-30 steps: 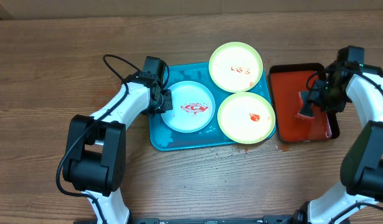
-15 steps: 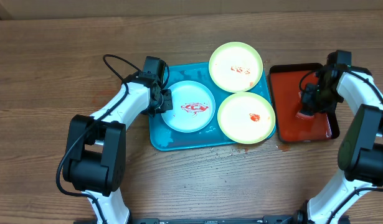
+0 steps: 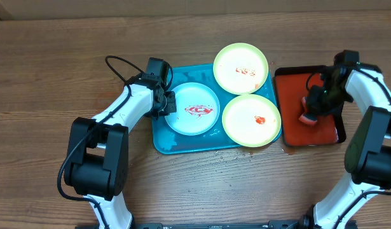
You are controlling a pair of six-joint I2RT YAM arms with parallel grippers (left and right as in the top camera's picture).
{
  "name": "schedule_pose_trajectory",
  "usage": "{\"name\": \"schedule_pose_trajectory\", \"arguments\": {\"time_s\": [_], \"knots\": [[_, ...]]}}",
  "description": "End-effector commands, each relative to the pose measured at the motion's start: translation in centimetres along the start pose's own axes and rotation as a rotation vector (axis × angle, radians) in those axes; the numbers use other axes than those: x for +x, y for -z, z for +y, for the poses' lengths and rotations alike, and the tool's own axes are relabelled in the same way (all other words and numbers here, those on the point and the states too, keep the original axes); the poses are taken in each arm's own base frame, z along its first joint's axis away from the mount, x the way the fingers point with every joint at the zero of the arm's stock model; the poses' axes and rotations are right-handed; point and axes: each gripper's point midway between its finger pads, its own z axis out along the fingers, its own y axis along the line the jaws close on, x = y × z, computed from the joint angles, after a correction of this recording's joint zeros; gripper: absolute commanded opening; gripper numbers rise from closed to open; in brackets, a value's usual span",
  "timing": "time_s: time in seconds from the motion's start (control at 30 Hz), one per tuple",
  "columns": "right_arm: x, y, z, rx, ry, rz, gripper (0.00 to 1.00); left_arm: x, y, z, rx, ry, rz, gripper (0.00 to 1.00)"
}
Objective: Clean dirty plates on tray and stack at the side
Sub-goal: 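Carry the sponge with the right gripper onto the white plate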
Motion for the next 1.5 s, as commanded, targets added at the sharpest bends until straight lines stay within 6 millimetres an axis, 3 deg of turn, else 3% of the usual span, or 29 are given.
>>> {"name": "schedule_pose_trajectory", "arguments": {"time_s": [0.0,0.1,0.17,0.4,0.6,0.7,0.73,0.93,1.03,1.23,1.47], "knots": [[-2.3,6.6,3.3,-0.100,0.047,-0.142,0.04,1.5,-1.3,0.7,-0.028,-0.005,0.047,0.04],[-2.0,8.8,4.7,-0.106,0.080,-0.150,0.04,1.5,-1.3,0.7,-0.028,-0.005,0.047,0.04],[-1.5,9.9,6.8,-0.142,0.133,-0.141,0.04,1.6,-1.3,0.7,-0.027,-0.005,0.047,0.04],[1.3,12.8,18.5,-0.366,0.323,-0.142,0.04,1.6,-1.3,0.6,-0.021,-0.005,0.049,0.04],[5.0,11.5,27.4,-0.422,0.424,-0.153,0.04,1.6,-1.3,0.6,-0.021,-0.005,0.049,0.04],[6.8,9.2,30.2,-0.365,0.443,-0.153,0.04,1.6,-1.3,0.6,-0.021,-0.005,0.050,0.04],[7.7,7.4,31.2,-0.319,0.443,-0.144,0.04,1.6,-1.3,0.6,-0.022,-0.005,0.050,0.04],[9.9,1.1,32.8,-0.205,0.452,-0.087,0.04,1.8,-1.3,0.7,-0.025,-0.004,0.058,0.04],[9.6,-1.3,31.9,-0.114,0.411,-0.093,0.04,1.8,-1.3,0.7,-0.025,-0.004,0.059,0.04],[8.7,-3.4,29.8,-0.002,0.345,-0.121,0.04,1.9,-1.3,0.7,-0.025,-0.004,0.061,0.04],[9.7,-6.8,29.2,0.009,0.327,-0.038,0.04,1.9,-1.3,0.7,-0.025,-0.004,0.060,0.04]]}}
